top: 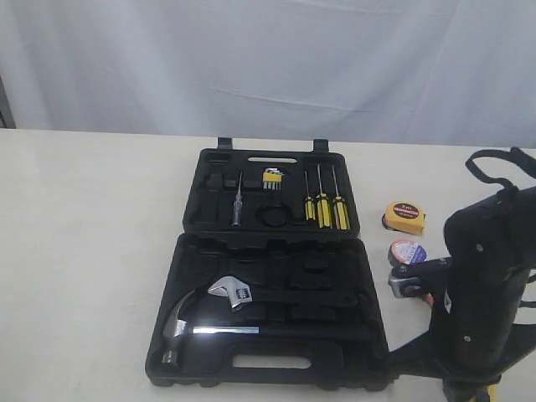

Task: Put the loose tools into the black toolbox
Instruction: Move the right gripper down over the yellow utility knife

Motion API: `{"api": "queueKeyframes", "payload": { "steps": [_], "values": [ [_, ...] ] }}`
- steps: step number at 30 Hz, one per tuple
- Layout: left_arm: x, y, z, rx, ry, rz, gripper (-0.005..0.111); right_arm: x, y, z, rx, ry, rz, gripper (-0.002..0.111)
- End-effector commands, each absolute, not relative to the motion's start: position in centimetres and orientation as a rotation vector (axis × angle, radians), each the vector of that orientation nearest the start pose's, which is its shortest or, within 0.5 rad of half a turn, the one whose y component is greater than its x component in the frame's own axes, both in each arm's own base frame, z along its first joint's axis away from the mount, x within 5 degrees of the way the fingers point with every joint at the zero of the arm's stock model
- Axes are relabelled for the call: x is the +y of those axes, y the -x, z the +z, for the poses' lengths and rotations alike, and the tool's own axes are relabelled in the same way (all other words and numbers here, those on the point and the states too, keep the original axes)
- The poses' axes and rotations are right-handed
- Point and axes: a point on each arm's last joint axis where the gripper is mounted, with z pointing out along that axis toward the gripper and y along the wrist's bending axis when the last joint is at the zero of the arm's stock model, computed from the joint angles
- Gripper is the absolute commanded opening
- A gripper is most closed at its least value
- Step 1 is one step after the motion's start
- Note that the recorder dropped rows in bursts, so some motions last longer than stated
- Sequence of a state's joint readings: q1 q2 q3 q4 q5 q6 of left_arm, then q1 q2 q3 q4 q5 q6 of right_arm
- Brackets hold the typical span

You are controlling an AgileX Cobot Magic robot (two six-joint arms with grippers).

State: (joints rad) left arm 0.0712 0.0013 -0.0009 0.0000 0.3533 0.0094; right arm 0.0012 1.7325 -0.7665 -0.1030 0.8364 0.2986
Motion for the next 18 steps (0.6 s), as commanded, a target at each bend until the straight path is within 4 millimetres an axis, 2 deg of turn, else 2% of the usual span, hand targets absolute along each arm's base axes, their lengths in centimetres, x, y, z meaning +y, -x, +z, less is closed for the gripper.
{"api": "queueKeyframes", "payload": {
  "steps": [1,6,9,12,14,16,18],
  "values": [
    [0.4,-5.3,18.2,1.825,0.056,0.053,0.0,-0.7,-24.7,16.0,3.093,-0.382,-0.127,-0.001],
    [0.4,-5.3,18.2,1.825,0.056,0.053,0.0,-1.5,-23.8,19.9,2.874,-0.559,-0.201,-0.001],
    [0.4,-5.3,18.2,1.825,0.056,0.053,0.0,-1.6,-23.3,20.9,2.835,-0.593,-0.201,-0.001],
    [0.4,-5.3,18.2,1.825,0.056,0.053,0.0,-1.6,-23.1,21.1,2.828,-0.65,-0.201,0.003],
    [0.4,-5.3,18.2,1.825,0.056,0.053,0.0,-1.6,-23.2,21.0,2.815,-0.694,-0.19,0.012],
    [0.4,-5.3,18.2,1.825,0.056,0.053,0.0,-1.5,-23.4,20.8,2.806,-0.729,-0.166,0.028],
    [0.4,-5.3,18.2,1.825,0.056,0.053,0.0,-1.3,-23.6,20.5,2.806,-0.759,-0.139,0.051]
  ]
}}
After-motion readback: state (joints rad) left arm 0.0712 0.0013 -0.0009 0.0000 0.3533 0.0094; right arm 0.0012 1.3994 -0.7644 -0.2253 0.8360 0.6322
